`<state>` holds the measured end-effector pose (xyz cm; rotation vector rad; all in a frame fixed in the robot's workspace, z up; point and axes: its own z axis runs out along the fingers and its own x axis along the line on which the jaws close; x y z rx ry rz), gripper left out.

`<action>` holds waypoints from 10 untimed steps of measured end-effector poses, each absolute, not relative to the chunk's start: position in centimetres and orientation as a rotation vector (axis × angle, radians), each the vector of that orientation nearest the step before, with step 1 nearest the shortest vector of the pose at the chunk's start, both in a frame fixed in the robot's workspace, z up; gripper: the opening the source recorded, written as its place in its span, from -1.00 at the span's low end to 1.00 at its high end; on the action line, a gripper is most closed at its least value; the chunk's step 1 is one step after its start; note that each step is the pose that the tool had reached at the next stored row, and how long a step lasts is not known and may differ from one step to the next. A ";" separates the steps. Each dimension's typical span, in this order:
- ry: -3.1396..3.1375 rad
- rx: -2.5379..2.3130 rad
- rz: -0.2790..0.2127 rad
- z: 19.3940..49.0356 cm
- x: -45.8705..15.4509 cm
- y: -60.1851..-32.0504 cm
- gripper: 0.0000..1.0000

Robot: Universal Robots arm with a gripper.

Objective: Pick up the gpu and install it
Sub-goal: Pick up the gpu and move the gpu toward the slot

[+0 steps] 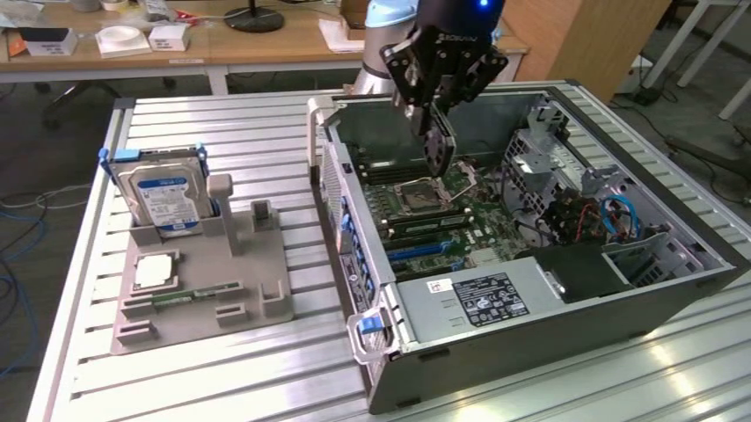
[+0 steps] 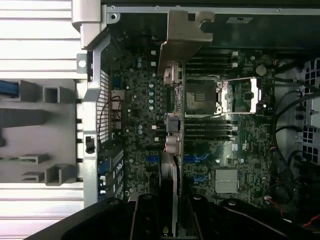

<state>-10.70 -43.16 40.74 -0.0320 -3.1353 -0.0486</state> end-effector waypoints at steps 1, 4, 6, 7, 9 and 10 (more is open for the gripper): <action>-3.135 -0.032 -0.048 40.7 -10.5 -43.2 -0.47; -3.135 -0.032 -0.048 40.7 -9.3 -43.2 -0.47; -3.135 -0.032 -0.048 40.7 -8.5 -43.2 -0.47; -3.135 -0.032 -0.048 40.7 -8.1 -43.2 -0.47; -3.135 -0.032 -0.048 40.7 -7.3 -43.2 -0.47; -3.135 -0.032 -0.048 40.7 -6.9 -43.2 -0.47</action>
